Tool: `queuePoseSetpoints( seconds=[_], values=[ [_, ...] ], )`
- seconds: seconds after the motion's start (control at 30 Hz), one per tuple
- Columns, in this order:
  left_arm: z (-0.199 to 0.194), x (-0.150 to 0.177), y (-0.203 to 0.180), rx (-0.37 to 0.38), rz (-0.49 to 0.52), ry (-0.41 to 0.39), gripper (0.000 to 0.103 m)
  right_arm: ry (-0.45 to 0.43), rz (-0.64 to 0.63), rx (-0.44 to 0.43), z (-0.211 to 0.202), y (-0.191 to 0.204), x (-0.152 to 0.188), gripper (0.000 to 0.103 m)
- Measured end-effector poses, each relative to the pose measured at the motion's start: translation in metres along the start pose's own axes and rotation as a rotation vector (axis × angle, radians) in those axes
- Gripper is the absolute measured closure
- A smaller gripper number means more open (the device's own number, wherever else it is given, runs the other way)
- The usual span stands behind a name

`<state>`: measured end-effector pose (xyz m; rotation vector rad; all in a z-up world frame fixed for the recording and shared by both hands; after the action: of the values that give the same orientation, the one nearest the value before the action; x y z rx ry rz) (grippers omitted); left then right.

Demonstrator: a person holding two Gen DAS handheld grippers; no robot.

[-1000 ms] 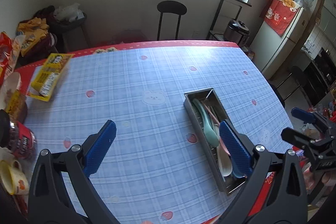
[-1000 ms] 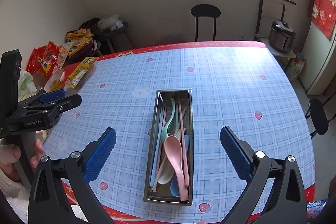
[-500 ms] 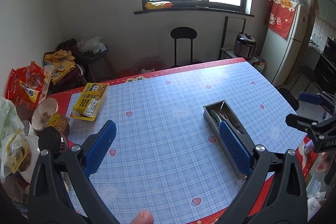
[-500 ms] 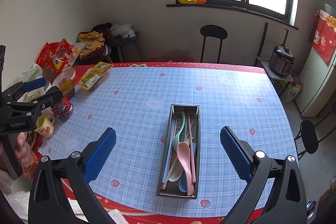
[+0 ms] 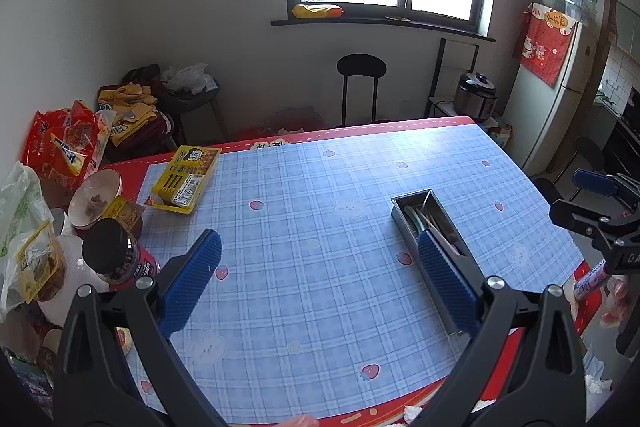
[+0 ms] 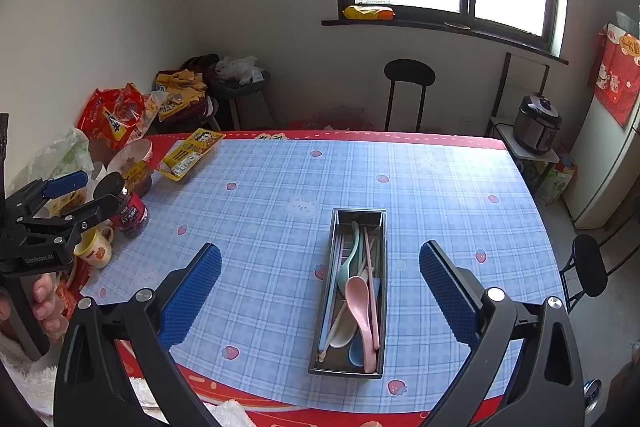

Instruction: Organize utensils

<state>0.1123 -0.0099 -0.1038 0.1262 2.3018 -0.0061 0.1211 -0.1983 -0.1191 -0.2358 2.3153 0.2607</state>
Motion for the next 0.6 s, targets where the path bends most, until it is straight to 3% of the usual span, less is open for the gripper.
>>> queuePoseSetpoints(
  seconds=[0.6],
  values=[
    [-0.010,-0.005,0.003,-0.007,-0.008,-0.039,0.006,-0.041,0.011,0.023,-0.008,-0.005,-0.007,0.006]
  ],
)
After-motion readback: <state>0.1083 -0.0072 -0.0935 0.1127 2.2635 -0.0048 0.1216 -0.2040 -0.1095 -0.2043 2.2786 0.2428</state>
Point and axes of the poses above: each gripper's, at about its wrist camera, not at the fingertips, and z roughly the way its jaws point, y to its left, x to its underside, the point moved 8 cm from there along z, roughly the way its jaws point, and after that the axes turned 3 degrees about -x, right-handed, at the moved point
